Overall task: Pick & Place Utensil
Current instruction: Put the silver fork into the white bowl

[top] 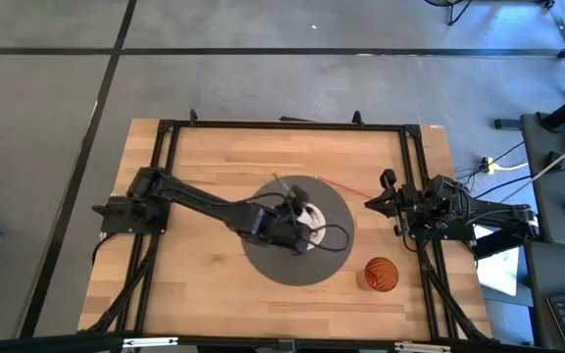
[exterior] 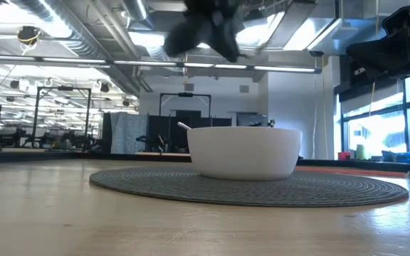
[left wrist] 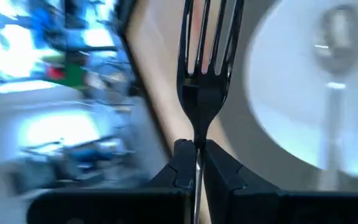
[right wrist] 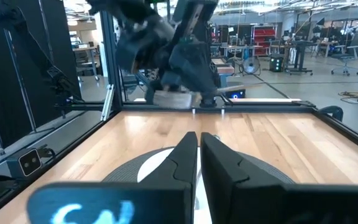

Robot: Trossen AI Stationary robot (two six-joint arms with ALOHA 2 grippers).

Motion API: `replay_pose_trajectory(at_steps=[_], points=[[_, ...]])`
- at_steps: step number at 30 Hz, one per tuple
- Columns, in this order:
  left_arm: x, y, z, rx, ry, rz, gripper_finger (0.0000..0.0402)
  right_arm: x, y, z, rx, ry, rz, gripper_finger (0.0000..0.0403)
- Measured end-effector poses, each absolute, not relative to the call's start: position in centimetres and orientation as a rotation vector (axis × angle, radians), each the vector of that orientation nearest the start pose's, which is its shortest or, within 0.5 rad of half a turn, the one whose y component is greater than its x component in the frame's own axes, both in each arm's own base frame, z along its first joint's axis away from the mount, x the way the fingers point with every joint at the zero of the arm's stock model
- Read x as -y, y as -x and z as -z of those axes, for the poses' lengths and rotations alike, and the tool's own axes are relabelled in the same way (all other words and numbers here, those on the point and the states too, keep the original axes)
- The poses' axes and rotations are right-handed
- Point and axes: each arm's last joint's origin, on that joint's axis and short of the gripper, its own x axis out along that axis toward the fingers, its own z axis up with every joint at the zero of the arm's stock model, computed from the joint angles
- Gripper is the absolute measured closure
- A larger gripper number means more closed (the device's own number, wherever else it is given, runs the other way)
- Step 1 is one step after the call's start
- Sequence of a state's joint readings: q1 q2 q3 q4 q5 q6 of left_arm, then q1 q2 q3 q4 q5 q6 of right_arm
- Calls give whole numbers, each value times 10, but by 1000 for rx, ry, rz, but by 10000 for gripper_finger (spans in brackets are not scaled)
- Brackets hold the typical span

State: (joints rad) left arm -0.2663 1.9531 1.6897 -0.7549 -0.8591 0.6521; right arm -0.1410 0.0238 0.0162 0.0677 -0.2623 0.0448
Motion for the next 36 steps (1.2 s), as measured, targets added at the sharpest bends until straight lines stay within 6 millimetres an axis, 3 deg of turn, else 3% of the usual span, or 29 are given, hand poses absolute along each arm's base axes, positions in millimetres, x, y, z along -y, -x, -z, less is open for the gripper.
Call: replay_pose_trajectory(at_steps=[8,16,24,36], points=[[91,-431,-221,-1146,-1412,-85,396,6,-97,-174,57,-33,-124,380],[95,-438,-198,-1176,-1475,33,397,6,-97,-174,57,-33,-123,380],[85,-441,-193,-1229,-1570,56,397,6,-97,-174,57,-33,-123,380],[79,-442,-191,-1256,-1578,35,397,6,-97,-174,57,-32,-123,380]])
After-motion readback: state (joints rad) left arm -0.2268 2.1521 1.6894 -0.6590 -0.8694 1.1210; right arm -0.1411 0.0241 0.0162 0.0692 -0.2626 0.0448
